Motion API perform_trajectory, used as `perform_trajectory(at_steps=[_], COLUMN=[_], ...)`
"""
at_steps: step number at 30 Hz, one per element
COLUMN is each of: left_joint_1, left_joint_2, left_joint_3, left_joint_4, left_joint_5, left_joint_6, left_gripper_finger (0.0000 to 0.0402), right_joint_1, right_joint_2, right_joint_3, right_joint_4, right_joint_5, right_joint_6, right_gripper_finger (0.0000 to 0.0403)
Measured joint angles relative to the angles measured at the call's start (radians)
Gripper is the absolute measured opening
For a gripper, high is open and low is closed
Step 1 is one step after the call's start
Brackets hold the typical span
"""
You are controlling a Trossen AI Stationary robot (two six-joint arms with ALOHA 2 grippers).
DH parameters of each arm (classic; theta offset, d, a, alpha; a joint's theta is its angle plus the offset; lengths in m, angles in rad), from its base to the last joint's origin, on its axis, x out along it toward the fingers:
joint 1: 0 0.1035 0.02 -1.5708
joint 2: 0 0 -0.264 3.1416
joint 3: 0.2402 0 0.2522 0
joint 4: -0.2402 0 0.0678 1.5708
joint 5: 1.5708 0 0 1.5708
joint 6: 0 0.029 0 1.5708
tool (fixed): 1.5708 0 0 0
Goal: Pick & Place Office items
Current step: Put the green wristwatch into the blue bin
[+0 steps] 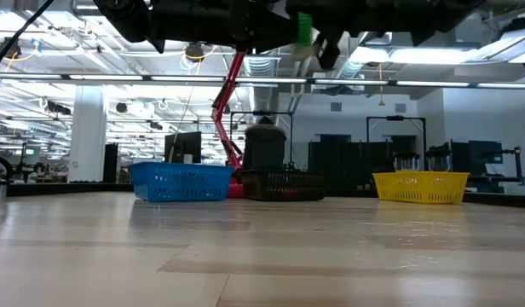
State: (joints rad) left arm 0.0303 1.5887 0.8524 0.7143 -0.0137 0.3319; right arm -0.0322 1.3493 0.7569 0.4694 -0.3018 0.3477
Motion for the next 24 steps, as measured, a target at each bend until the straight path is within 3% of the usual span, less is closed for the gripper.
perform_trajectory(at_steps=[5, 12, 24], left_joint_1=[-0.001, -0.001, -0.001], left_joint_2=[0.001, 0.002, 0.002], left_joint_3=[0.0, 0.0, -0.002], left_joint_4=[-0.001, -0.002, -0.003], left_joint_5=[-0.005, -0.005, -0.006], left_joint_6=[0.0, 0.0, 0.001], left_gripper_finger=[0.0185, 0.0178, 0.0035], right_joint_1=[-0.003, -0.018, -0.076], right_joint_2=[0.036, 0.023, 0.024], right_joint_3=[0.035, 0.037, 0.037], right_joint_4=[0.005, -0.015, -0.092], right_joint_5=[-0.082, -0.087, -0.084], right_joint_6=[0.023, 0.019, 0.019], right_gripper_finger=[0.0008, 0.0008, 0.0025])
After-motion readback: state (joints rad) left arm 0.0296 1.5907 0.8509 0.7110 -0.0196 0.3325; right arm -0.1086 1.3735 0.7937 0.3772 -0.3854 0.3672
